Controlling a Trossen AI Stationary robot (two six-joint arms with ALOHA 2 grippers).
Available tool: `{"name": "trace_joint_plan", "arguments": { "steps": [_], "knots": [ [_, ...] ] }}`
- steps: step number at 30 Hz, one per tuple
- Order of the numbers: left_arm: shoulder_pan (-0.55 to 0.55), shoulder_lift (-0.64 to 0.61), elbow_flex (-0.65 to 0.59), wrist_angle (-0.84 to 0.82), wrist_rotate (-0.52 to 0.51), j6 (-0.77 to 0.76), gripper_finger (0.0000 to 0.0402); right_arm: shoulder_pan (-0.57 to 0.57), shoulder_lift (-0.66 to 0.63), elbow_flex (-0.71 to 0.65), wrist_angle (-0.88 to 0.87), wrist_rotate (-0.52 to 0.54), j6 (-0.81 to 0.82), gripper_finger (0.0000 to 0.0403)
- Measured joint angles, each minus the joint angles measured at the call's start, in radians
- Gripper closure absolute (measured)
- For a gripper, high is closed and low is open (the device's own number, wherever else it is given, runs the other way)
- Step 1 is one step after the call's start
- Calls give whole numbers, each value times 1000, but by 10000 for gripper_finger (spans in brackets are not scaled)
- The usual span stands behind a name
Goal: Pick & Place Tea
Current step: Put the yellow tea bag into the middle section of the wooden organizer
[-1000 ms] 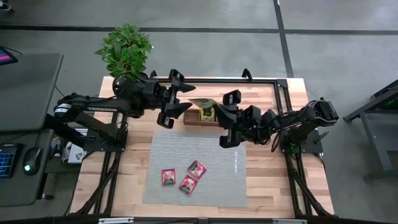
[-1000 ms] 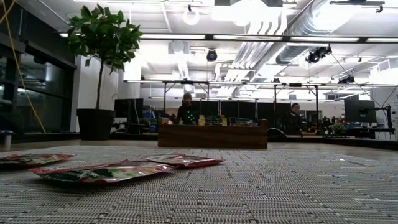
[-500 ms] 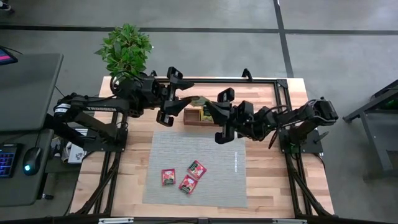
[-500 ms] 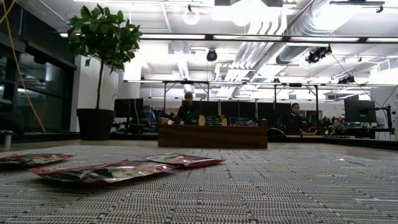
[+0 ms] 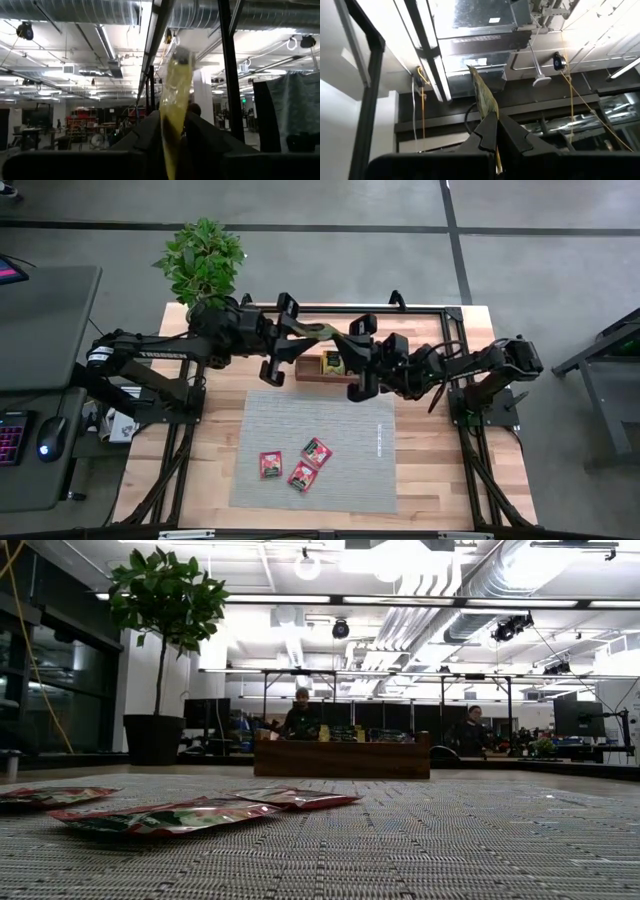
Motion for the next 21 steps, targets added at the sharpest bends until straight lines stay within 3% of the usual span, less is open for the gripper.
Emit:
{"name": "trace_joint_plan", "arguments": {
  "steps": [5,10,21],
  "knots": [
    [0,20,1,-12,-12,14,331,-19,0,0,4,-25,28,403],
    [0,36,0,-13,-40,40,389,-30,0,1,6,-42,47,403],
    [13,45,0,15,-32,74,399,-30,-2,1,-11,-72,51,403]
  ]
}}
